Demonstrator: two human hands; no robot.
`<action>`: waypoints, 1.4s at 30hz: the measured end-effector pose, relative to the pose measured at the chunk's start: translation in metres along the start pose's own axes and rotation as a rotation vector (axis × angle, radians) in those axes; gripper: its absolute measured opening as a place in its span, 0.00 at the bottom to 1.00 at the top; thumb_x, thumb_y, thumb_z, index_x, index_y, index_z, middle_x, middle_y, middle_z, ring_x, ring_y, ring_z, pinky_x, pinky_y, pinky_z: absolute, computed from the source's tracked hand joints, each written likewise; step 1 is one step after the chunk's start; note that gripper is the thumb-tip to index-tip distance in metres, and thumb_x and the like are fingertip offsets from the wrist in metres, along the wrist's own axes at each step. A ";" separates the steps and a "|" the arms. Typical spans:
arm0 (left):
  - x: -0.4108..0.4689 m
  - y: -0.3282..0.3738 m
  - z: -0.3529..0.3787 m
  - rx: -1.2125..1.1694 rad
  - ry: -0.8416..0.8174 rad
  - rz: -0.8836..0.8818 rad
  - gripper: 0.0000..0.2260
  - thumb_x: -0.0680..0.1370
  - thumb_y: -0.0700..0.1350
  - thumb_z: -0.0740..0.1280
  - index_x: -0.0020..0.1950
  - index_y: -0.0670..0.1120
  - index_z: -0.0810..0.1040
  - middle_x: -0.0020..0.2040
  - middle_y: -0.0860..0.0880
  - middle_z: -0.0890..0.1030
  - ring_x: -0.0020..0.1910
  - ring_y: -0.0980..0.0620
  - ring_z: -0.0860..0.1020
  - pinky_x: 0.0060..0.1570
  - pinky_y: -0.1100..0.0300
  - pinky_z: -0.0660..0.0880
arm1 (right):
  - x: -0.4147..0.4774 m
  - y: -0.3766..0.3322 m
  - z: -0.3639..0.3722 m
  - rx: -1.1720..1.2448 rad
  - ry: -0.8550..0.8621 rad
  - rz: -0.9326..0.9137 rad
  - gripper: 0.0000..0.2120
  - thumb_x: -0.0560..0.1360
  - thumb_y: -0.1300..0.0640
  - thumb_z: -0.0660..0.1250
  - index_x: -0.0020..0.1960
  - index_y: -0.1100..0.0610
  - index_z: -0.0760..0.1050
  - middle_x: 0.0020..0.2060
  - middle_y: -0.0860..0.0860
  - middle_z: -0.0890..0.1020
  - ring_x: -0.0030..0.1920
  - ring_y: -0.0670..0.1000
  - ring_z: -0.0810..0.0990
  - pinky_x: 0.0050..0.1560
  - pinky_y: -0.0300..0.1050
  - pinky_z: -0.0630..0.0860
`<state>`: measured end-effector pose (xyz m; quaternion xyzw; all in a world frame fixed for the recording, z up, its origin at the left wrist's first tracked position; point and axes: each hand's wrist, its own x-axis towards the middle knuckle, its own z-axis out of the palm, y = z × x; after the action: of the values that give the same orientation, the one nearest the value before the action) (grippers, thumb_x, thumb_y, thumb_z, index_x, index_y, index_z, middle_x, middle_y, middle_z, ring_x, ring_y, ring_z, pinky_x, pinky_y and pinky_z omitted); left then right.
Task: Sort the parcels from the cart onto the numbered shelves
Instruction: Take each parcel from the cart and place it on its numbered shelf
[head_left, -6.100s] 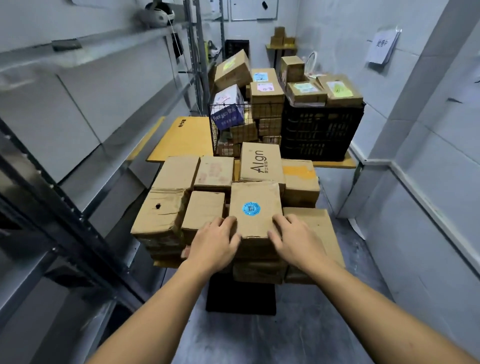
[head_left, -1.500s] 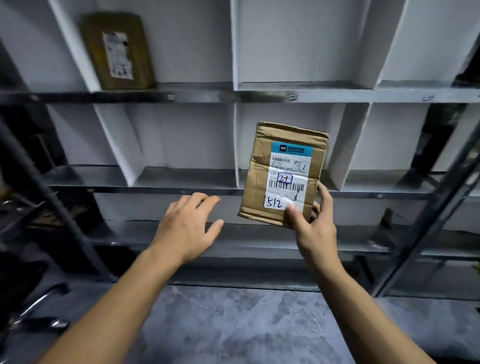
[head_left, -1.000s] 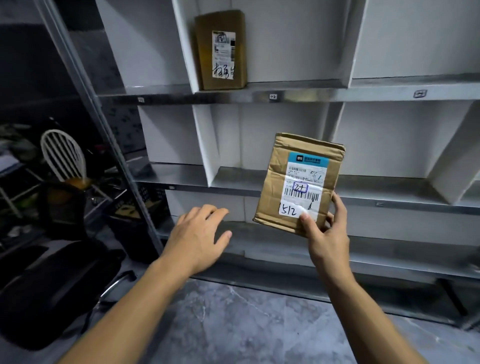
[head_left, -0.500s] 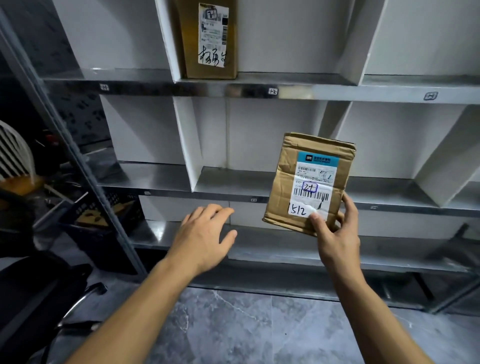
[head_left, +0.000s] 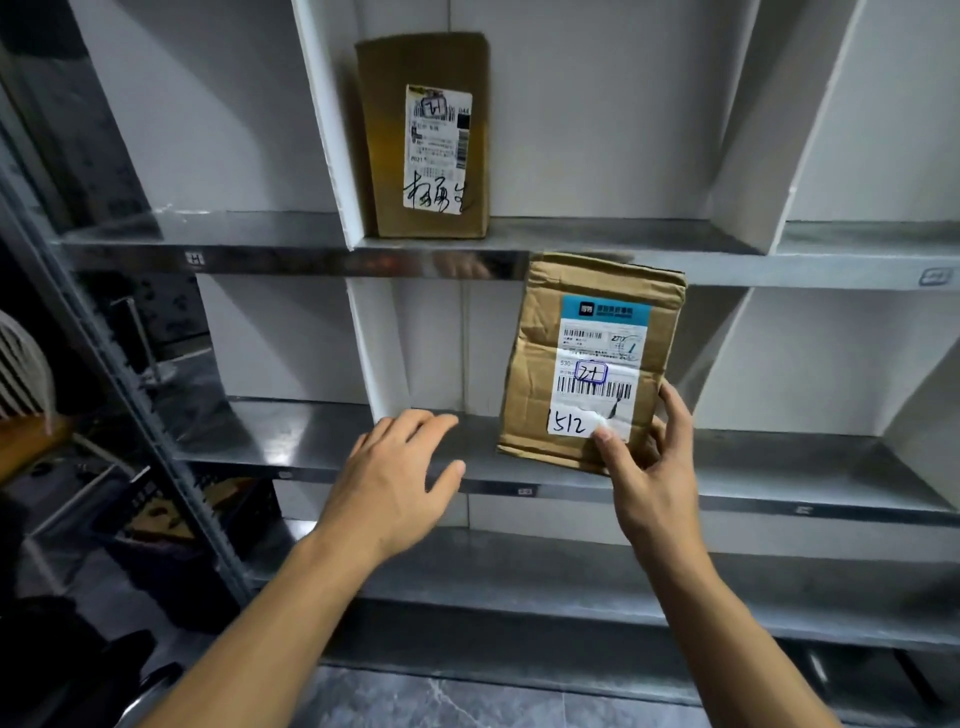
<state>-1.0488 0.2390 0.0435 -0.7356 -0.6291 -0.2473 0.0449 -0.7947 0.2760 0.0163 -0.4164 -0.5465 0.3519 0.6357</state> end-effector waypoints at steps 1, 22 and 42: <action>0.006 -0.002 -0.002 -0.009 0.018 0.004 0.24 0.76 0.61 0.54 0.70 0.54 0.68 0.63 0.56 0.72 0.61 0.53 0.70 0.61 0.53 0.69 | 0.005 -0.001 0.003 -0.002 -0.001 -0.010 0.31 0.73 0.46 0.72 0.69 0.27 0.62 0.60 0.41 0.81 0.61 0.46 0.81 0.58 0.53 0.82; 0.106 -0.033 -0.077 -0.124 0.199 0.275 0.23 0.76 0.58 0.59 0.70 0.52 0.69 0.64 0.52 0.72 0.64 0.51 0.69 0.63 0.51 0.69 | 0.071 -0.069 0.073 -0.027 0.191 -0.273 0.30 0.75 0.49 0.73 0.70 0.31 0.62 0.60 0.42 0.82 0.60 0.47 0.82 0.59 0.51 0.81; 0.182 -0.015 -0.096 -0.049 0.265 0.342 0.20 0.79 0.57 0.59 0.70 0.54 0.67 0.65 0.54 0.72 0.64 0.53 0.68 0.64 0.52 0.68 | 0.201 -0.130 0.037 -0.126 0.264 -0.351 0.31 0.76 0.55 0.72 0.71 0.33 0.62 0.57 0.47 0.82 0.55 0.44 0.83 0.58 0.52 0.81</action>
<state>-1.0764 0.3700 0.2000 -0.7937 -0.4774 -0.3457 0.1505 -0.8009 0.4098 0.2175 -0.3961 -0.5436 0.1435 0.7259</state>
